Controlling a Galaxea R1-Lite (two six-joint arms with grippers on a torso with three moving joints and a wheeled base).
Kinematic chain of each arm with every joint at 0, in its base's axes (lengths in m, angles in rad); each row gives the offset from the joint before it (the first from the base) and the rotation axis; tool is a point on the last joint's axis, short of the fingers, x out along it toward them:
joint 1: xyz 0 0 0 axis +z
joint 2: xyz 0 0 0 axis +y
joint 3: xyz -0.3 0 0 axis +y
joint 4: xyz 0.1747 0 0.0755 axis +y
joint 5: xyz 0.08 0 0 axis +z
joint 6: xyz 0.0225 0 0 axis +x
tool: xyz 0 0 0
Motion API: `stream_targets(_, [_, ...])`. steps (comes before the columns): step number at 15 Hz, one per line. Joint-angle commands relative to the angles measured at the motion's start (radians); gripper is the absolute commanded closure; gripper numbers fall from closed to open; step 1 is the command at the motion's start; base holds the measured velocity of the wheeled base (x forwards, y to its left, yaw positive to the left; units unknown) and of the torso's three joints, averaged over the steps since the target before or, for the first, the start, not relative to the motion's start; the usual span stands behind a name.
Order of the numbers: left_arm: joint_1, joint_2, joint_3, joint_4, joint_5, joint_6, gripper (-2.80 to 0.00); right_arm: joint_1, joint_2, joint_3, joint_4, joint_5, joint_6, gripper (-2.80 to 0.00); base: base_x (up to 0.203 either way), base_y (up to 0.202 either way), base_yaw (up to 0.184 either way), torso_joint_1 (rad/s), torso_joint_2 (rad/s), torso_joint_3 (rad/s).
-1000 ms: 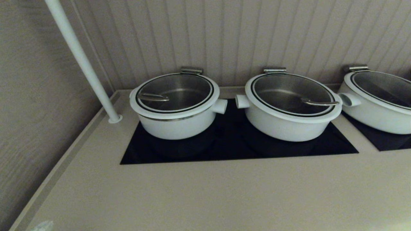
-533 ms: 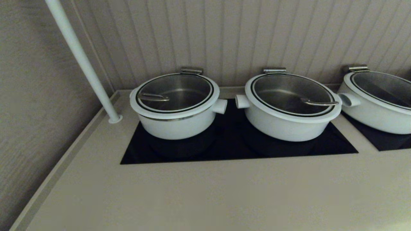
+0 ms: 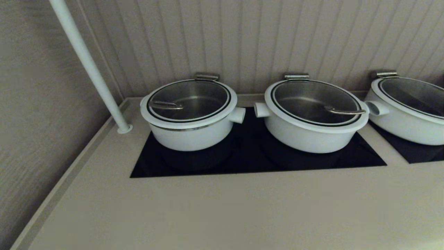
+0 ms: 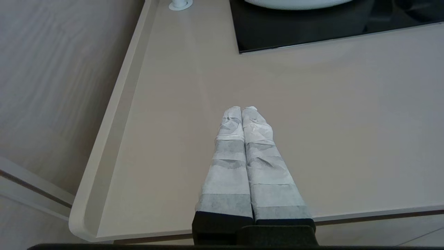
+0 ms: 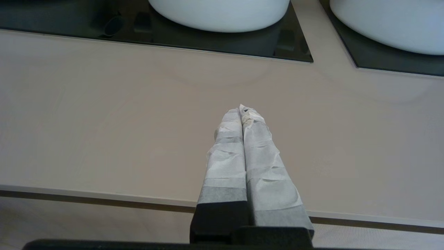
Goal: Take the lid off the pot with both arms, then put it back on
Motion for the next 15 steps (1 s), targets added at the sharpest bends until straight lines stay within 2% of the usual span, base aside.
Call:
stream_targets(1, [0.000, -0.003, 0.000, 0.000, 0.000, 0.004, 0.00, -0.001, 0.000, 0.000, 0.001, 0.001, -0.001, 0.00, 0.000, 0.000, 0.000, 0.000, 0.00, 0.000])
stream_targets(15, [0.000, -0.003, 0.001, 0.000, 0.002, -0.005, 0.00, 0.001, 0.000, 0.000, 0.001, -0.001, 0.014, 0.00, 0.000, 0.000, 0.000, 0.000, 0.00, 0.000])
